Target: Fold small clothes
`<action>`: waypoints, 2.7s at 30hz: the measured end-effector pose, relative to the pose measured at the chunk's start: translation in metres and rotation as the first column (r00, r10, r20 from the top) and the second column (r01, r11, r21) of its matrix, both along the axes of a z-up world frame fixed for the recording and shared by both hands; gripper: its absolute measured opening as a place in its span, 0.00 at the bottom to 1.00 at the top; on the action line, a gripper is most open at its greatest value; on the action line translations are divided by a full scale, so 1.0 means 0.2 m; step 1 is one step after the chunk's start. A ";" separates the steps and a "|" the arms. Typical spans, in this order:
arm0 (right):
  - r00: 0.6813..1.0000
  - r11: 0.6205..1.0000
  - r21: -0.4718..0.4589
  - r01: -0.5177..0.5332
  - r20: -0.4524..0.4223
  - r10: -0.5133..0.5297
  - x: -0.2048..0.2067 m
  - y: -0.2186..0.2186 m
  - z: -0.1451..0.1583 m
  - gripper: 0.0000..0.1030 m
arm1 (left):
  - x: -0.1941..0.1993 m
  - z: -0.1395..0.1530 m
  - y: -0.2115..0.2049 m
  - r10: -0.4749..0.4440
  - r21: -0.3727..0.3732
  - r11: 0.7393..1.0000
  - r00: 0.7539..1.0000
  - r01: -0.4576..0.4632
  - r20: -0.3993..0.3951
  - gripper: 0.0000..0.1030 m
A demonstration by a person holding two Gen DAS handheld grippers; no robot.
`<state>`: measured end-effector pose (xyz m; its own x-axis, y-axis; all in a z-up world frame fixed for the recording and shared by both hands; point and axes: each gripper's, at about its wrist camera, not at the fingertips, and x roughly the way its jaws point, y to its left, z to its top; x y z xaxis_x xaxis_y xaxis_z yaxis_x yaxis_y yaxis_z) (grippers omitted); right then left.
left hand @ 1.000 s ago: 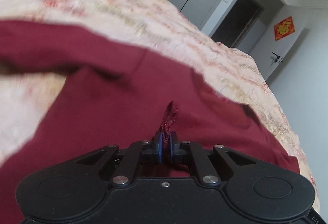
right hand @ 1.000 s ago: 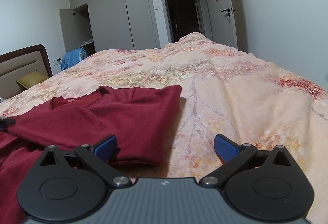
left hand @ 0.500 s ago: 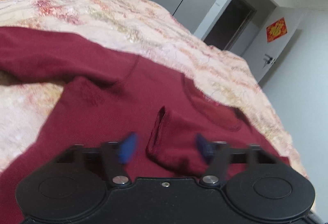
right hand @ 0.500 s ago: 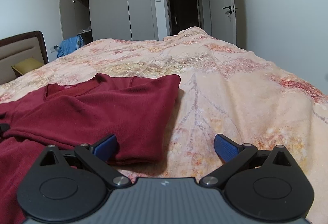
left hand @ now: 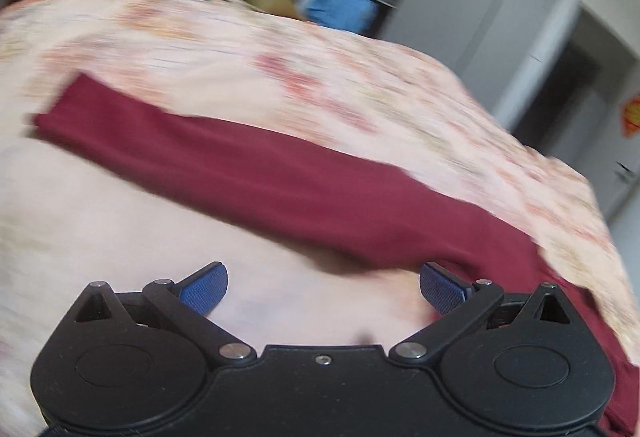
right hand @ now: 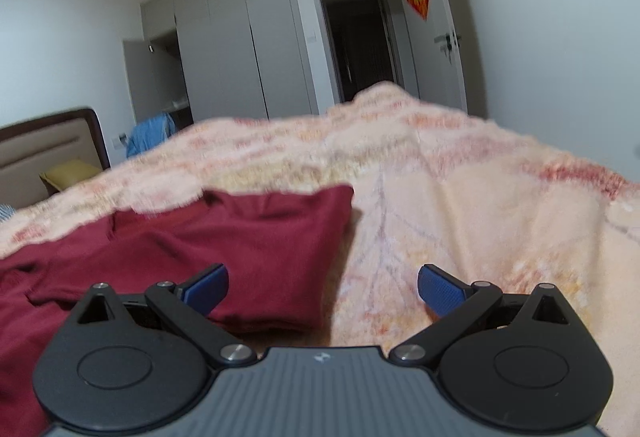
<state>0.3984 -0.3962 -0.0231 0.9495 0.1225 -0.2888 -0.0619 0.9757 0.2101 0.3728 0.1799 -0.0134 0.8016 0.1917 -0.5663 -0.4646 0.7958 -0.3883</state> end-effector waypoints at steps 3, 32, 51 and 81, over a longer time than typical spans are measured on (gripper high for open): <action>0.999 0.999 -0.013 -0.039 0.011 0.039 -0.05 0.06 0.06 1.00 | -0.09 -0.02 0.23 0.084 -0.020 0.996 0.996 -0.083 0.032 0.99; 0.933 0.936 -0.005 -0.352 -0.085 0.350 -0.17 0.66 0.06 1.00 | 0.18 0.52 0.22 0.066 0.187 0.971 0.913 -0.152 0.404 0.04; 0.975 0.976 -0.032 -0.215 -0.066 0.213 -0.35 0.22 0.11 1.00 | 0.50 0.05 -1.20 -0.740 0.348 0.649 0.668 0.677 0.081 0.09; 0.937 0.952 0.022 -0.305 -0.171 0.304 0.17 0.69 0.17 0.76 | 0.37 -0.06 -0.36 -0.432 0.529 0.699 0.874 0.481 -0.224 0.90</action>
<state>0.4318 -0.2577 0.0116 0.8038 0.3962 -0.4438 -0.3200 0.9168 0.2389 0.4465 0.1084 -0.0249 0.8330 0.1108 -0.5421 0.0047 0.9783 0.2073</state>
